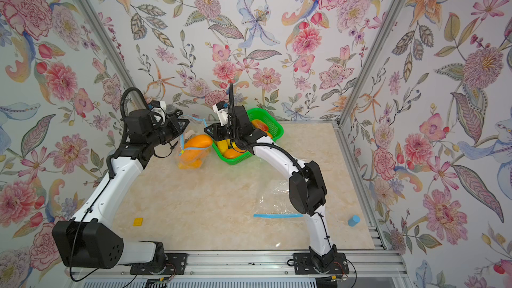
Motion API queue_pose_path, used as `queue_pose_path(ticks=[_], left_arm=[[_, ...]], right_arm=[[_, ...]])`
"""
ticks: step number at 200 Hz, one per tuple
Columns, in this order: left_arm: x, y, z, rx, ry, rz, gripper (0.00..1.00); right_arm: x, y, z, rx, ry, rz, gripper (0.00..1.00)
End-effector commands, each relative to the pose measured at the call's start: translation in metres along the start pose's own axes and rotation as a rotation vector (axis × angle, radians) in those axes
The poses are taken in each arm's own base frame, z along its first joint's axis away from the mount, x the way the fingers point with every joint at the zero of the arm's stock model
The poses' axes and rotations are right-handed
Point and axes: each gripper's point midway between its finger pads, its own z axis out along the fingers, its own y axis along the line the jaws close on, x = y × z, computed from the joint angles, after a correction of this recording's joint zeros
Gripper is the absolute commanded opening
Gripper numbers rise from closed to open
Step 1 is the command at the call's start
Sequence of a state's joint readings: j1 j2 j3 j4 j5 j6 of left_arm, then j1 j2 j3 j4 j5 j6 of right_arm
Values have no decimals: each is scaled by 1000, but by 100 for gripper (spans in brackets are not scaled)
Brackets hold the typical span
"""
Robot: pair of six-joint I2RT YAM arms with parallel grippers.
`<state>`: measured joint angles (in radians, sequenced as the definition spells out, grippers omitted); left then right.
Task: Place the mango in a zip-top bag and seal the zipper
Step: Adjust the zipper food storage bag at the center of the board, then pick up the mango from the basket.
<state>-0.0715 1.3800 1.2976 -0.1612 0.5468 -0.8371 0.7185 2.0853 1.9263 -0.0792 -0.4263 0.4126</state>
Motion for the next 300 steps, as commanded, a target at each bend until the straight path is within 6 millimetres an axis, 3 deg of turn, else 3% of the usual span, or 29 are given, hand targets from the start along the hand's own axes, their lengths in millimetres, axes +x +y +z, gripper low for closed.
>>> queue_pose_path(ticks=[1,31,58,81,103,121,157,182,187,195,229,248,265,269,275,300], left_arm=[[-7,-10,-2,27,-26,39,0],[2,5,0,-29,-8,57,0],[9,9,1,-34,11,77,0],[11,6,-3,-38,16,112,0],[11,-6,-9,-26,14,156,1],[4,-14,-16,-34,-1,190,1],[-16,-24,-34,-72,-74,238,2],[-1,-12,-20,-70,-23,223,1],[3,-6,-15,-76,-9,215,1],[10,4,-9,-91,10,201,0],[24,22,11,-96,50,161,0],[27,28,15,-107,53,152,0],[29,32,18,-113,54,144,0],[29,33,19,-116,56,140,0],[29,34,19,-119,54,137,0],[29,37,21,-127,53,133,0]], right_arm=[[-14,10,-11,40,-23,-1,0],[-32,26,-44,179,-79,-21,0],[-37,30,-60,297,-111,-50,0],[-41,33,-64,335,-130,-44,0],[-55,61,-69,321,-178,-74,0],[-64,71,-67,330,-197,-107,0],[-67,52,-65,408,-196,-105,0],[-51,36,-49,331,-117,-80,29],[-48,37,-45,289,-100,-73,40],[-43,40,-42,212,-72,-69,53],[-44,71,-63,-78,-153,-94,79],[-43,58,-83,-119,-211,-47,83],[-37,27,-100,-116,-299,70,84],[-41,4,-108,-86,-330,99,84],[-40,-11,-112,-68,-353,140,84],[-23,-48,-104,-69,-339,216,84]])
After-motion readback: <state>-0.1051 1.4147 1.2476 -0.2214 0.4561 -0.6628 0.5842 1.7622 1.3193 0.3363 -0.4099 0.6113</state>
